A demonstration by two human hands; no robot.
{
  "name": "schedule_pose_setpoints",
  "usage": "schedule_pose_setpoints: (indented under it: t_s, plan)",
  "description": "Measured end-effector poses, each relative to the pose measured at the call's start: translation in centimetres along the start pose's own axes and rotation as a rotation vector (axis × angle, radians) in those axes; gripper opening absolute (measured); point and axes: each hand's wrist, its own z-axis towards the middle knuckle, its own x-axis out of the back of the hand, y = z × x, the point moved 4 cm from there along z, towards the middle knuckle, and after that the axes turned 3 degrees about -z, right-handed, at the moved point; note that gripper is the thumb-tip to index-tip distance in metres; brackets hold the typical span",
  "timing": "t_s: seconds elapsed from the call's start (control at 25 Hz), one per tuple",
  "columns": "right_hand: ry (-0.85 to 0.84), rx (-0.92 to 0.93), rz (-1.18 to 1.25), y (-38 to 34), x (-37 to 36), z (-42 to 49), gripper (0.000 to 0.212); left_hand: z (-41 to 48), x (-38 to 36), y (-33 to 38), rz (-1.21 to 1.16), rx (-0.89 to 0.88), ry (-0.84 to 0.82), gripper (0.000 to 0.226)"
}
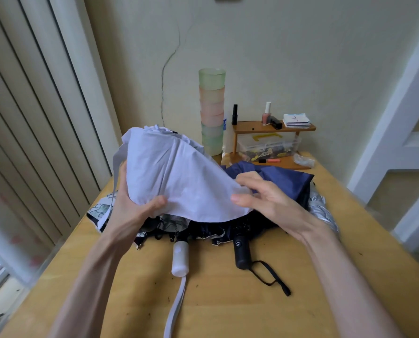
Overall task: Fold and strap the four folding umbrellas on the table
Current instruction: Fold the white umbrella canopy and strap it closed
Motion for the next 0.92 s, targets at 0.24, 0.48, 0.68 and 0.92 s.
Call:
schedule_pose_setpoints:
  t_s: [0.24, 0.48, 0.68, 0.92]
  plan:
    - [-0.095, -0.025, -0.211, 1.3, 0.4, -0.4, 0.041, -0.1, 0.3, 0.8, 0.026, -0.003, 0.023, 0.092]
    - [0.167, 0.078, -0.069, 0.5, 3.6, -1.3, 0.017, 0.0, 0.9, 0.9, 0.031, -0.011, 0.105, 0.080]
    - [-0.095, -0.033, 0.075, -0.1, 3.0, -2.4, 0.028, 0.1, 1.1, 1.0, -0.010, -0.026, 0.066, 0.085]
    - [0.045, -0.023, 0.021, 0.1, 2.6, -1.4, 0.018, 0.1, 1.0, 1.2, -0.002, -0.025, 0.057, 0.080]
